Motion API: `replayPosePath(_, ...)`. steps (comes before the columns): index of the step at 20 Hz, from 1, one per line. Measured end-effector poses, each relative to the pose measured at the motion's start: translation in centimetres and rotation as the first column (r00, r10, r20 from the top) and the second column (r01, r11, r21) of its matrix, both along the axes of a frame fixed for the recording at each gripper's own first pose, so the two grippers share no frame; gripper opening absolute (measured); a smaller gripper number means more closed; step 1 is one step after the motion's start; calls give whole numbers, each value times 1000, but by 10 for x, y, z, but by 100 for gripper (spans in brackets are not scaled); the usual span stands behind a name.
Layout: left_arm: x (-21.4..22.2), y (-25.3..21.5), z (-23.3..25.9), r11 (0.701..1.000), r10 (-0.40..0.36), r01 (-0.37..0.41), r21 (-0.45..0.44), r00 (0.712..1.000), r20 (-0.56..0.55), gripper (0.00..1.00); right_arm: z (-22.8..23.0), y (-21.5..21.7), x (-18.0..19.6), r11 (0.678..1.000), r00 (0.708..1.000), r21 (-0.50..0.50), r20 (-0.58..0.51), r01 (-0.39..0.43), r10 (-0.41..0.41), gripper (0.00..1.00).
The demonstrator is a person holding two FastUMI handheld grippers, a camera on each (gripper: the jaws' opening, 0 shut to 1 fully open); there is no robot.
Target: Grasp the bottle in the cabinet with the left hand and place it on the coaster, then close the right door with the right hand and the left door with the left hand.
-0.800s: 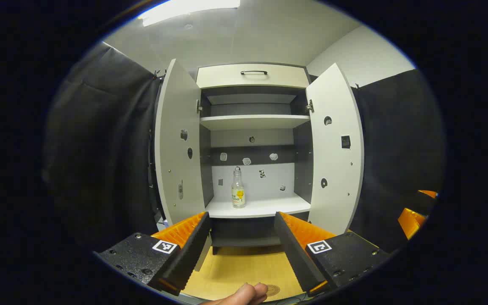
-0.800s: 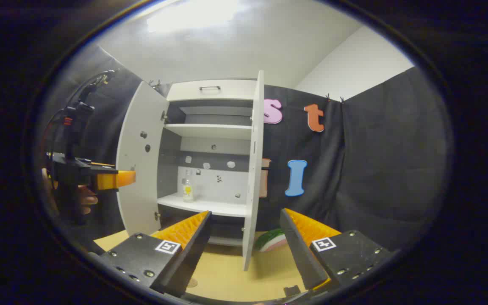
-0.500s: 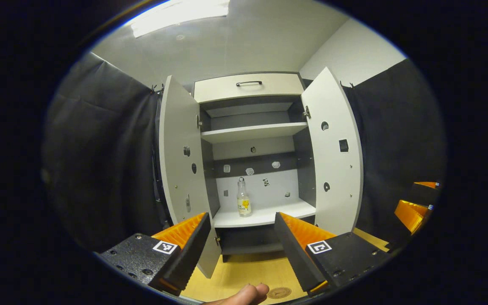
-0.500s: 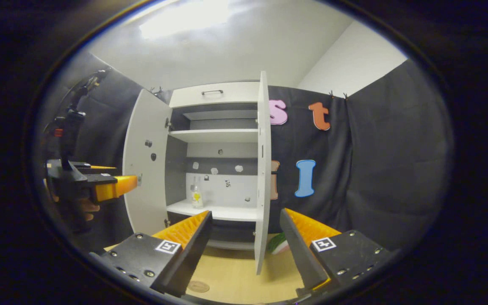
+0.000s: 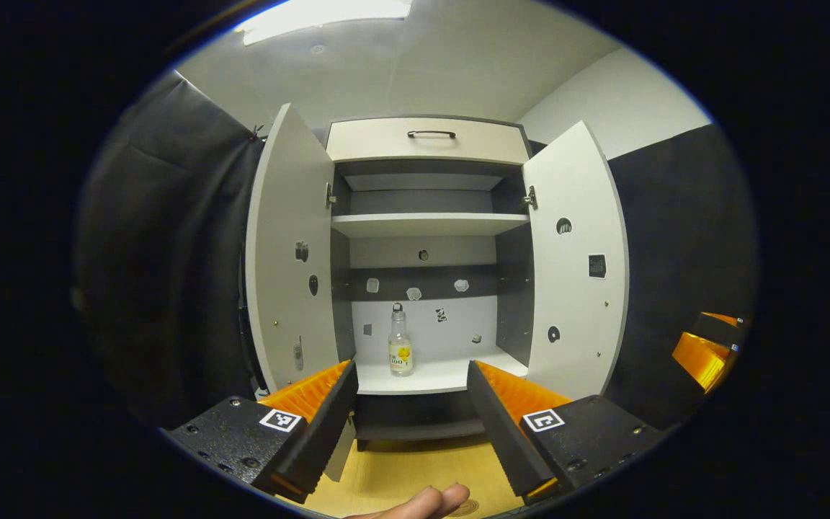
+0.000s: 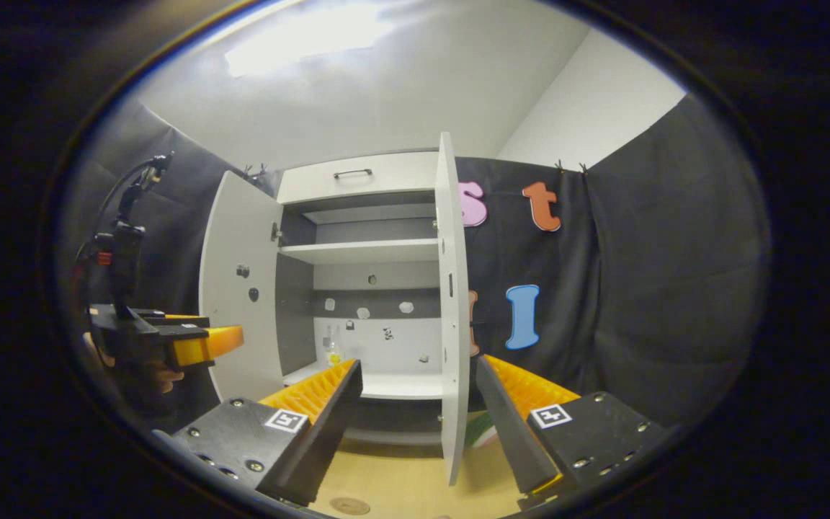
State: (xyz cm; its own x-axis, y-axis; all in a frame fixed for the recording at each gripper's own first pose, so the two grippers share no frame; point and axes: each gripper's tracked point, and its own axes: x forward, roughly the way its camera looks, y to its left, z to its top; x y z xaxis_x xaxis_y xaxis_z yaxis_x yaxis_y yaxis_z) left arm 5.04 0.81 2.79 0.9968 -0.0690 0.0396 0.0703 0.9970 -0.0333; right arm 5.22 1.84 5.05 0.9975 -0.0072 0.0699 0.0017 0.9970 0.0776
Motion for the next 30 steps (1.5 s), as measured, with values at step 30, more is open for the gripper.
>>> replayPosePath(30, 353, 18, -125, 999, 53, -53, 7, 992, -112, 96, 11, -19, 74, 991, 988, -2, 66, 136, -136, 96)
